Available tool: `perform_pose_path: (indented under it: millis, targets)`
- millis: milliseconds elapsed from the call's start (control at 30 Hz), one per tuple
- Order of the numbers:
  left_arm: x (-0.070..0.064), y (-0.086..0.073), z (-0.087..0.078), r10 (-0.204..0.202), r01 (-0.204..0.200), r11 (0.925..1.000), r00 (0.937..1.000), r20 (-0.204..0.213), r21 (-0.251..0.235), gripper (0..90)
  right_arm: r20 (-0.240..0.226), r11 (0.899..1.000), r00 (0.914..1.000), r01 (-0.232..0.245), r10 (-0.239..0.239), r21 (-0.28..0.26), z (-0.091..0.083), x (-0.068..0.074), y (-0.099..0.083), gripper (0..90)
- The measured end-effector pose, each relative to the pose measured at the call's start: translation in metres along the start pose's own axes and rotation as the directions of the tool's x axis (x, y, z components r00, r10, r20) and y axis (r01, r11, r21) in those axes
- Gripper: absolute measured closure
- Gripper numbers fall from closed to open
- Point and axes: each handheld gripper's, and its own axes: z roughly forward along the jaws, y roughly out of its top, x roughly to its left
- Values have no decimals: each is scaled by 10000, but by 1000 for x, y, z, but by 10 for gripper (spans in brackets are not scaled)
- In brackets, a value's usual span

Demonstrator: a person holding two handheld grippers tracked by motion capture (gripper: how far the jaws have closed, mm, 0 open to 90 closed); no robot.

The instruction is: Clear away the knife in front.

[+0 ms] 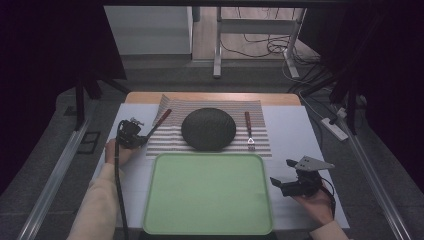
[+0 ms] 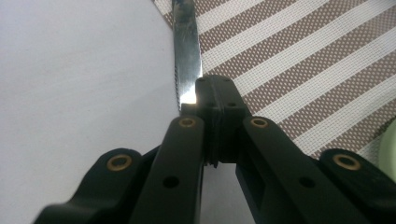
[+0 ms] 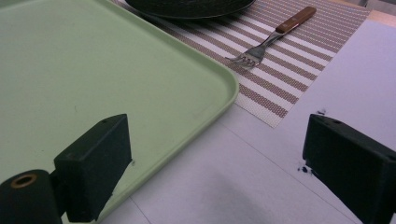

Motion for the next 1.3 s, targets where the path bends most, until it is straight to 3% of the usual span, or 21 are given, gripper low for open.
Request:
perform_pose_path:
  millis: [133,200,333,433,533,700,867,1300]
  targets:
    - [-1,3,-9,-58,72,9986,9996,270,-520,866,-25,10000,10000,-48,48,17,0,0,0,78]
    - [-1,5,-14,51,-15,9971,9988,484,-756,776,-40,10000,10000,-72,72,8,1,0,0,78]
    - [-6,14,-18,-87,105,9924,9998,151,-1224,512,-65,10000,9999,-86,86,8,1,0,0,78]
    - [-7,32,-19,26,7,9941,9995,300,-1088,394,-87,10000,9999,-78,77,-53,0,0,0,80]
    - [-3,55,-20,178,-128,9967,9978,631,-796,331,-138,9999,9999,-90,89,-84,0,0,0,96]
    - [0,85,-11,590,-592,9982,9961,662,13,292,-216,9999,9997,-107,105,-93,-1,-1,0,95]
    - [3,100,5,747,-775,9950,9962,445,635,302,-237,9998,9996,-161,158,-153,-2,-1,-1,95]
    - [15,107,30,745,-791,9810,9967,330,1770,347,-205,9995,9994,-282,279,-133,-3,-2,-2,95]
